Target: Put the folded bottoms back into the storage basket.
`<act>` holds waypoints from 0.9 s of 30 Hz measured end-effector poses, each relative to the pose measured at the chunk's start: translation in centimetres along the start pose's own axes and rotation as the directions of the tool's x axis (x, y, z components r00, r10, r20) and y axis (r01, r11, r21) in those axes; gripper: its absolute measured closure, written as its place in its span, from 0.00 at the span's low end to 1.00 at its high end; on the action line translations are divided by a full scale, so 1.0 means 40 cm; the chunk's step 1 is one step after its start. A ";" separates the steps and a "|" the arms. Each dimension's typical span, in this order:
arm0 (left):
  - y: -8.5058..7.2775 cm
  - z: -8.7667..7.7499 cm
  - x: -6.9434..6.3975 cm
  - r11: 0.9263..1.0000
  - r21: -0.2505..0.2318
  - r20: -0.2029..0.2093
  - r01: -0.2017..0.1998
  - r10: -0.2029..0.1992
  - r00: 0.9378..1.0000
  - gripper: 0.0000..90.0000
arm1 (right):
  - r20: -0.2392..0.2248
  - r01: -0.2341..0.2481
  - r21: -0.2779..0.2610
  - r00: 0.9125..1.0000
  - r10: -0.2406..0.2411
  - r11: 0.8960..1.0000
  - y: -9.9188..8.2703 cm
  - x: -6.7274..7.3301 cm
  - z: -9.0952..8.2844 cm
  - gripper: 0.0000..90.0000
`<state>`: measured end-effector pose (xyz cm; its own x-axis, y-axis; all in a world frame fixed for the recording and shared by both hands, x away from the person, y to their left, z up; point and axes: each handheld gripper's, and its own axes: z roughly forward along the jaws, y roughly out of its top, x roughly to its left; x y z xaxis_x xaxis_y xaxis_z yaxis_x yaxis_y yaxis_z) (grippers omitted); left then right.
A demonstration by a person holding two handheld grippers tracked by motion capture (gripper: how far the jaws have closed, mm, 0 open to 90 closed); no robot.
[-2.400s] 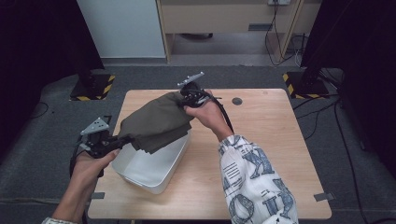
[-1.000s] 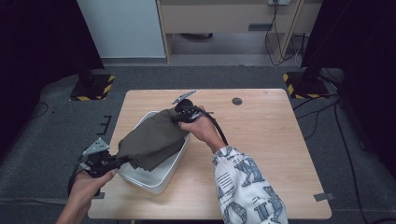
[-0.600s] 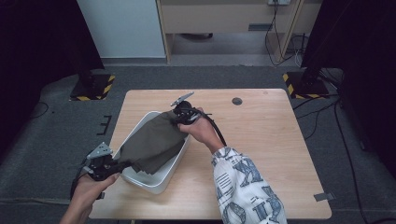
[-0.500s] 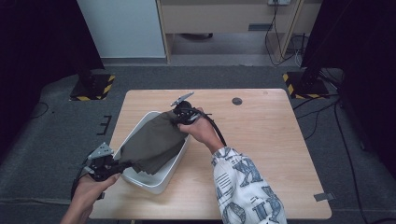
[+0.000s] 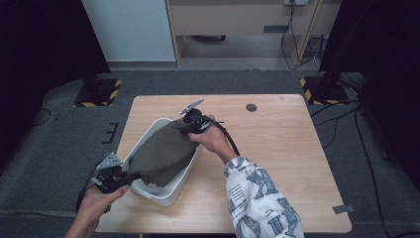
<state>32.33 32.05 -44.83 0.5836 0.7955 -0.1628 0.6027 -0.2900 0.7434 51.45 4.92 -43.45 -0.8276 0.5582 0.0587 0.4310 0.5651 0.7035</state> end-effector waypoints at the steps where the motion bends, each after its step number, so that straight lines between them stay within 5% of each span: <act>1: 0.000 0.000 -0.002 1.000 0.001 -0.002 0.000 0.000 1.000 0.94 | 0.000 0.001 0.001 1.000 -0.001 1.000 0.000 0.000 0.001 0.91; 8: 0.006 -0.003 -0.001 1.000 0.000 -0.004 -0.008 0.008 1.000 0.94 | -0.001 0.004 0.003 1.000 -0.004 1.000 0.001 0.002 0.001 0.91; 10: 0.003 0.001 -0.001 0.999 0.031 -0.001 -0.017 0.017 1.000 0.93 | 0.004 0.012 0.010 1.000 -0.012 1.000 0.001 0.003 0.003 0.91; 12: -0.002 0.005 -0.002 0.998 0.054 0.024 -0.034 0.033 0.999 0.85 | 0.013 0.022 0.027 1.000 -0.022 0.999 0.000 0.006 0.008 0.86; 14: -0.003 0.007 -0.010 0.996 0.064 -0.049 -0.056 0.059 0.997 0.64 | 0.028 0.033 0.045 0.999 -0.034 0.998 -0.002 0.008 0.013 0.78; 15: -0.001 0.006 -0.012 0.996 0.064 -0.061 -0.057 0.061 0.996 0.53 | 0.031 0.029 0.052 0.999 -0.030 0.998 -0.003 0.008 0.016 0.76; 18: 0.009 -0.004 -0.013 0.999 0.023 -0.075 -0.029 0.031 0.997 0.39 | 0.033 0.021 0.057 0.999 -0.022 0.998 -0.005 0.007 0.016 0.74; 21: 0.021 -0.022 -0.012 1.000 -0.009 -0.074 -0.010 0.009 0.997 0.37 | 0.025 0.014 0.054 1.000 -0.015 0.998 -0.008 0.006 0.015 0.68; 27: 0.019 -0.065 -0.023 0.998 -0.033 -0.074 -0.047 0.044 0.996 0.38 | 0.031 0.007 0.048 0.999 -0.008 0.999 -0.017 -0.001 0.001 0.63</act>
<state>30.81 32.48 -42.44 0.5681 0.8190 -0.0813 0.5562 -0.3092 0.7714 51.22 4.54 -43.96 -0.8196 0.5721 0.0312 0.4423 0.5972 0.6691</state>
